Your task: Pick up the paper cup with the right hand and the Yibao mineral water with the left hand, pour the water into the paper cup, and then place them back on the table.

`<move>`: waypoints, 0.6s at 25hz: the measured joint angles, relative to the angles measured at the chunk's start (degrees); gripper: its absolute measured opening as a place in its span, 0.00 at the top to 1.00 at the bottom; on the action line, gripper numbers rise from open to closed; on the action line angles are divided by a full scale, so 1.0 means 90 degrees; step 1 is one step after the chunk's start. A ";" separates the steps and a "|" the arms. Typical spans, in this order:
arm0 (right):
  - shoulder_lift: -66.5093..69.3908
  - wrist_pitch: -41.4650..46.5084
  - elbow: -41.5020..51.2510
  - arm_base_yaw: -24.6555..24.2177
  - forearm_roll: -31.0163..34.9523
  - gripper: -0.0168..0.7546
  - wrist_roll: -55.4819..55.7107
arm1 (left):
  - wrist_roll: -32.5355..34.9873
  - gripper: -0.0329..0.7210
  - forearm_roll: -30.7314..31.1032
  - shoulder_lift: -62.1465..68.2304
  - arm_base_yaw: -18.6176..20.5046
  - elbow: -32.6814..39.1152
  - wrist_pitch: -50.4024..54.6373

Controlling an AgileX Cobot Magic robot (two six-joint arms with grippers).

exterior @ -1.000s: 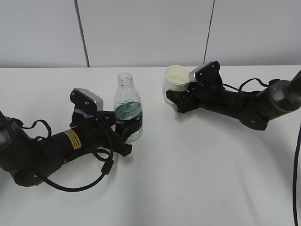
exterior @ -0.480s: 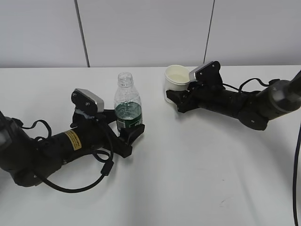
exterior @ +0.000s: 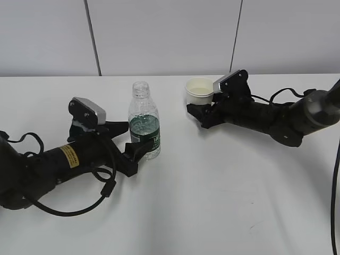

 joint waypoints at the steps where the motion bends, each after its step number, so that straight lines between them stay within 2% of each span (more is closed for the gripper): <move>1: 0.0000 0.0000 0.0000 0.0000 -0.0015 0.17 0.0025 | 0.0000 0.24 0.0017 -0.0022 0.0042 0.0050 0.0000; 7: 0.0000 0.0350 0.0000 -0.0100 -0.0125 0.15 0.0130 | 0.0000 0.24 0.0061 -0.0070 0.0187 0.0380 0.0004; 10: 0.0000 0.0427 0.0000 -0.0293 -0.0546 0.15 0.0732 | 0.0004 0.24 0.0055 -0.0107 0.0277 0.0547 -0.0005; 15: -0.0113 0.0507 0.0000 -0.0664 -0.1641 0.15 0.1556 | 0.0015 0.24 0.0035 -0.0259 0.0529 0.0864 0.0023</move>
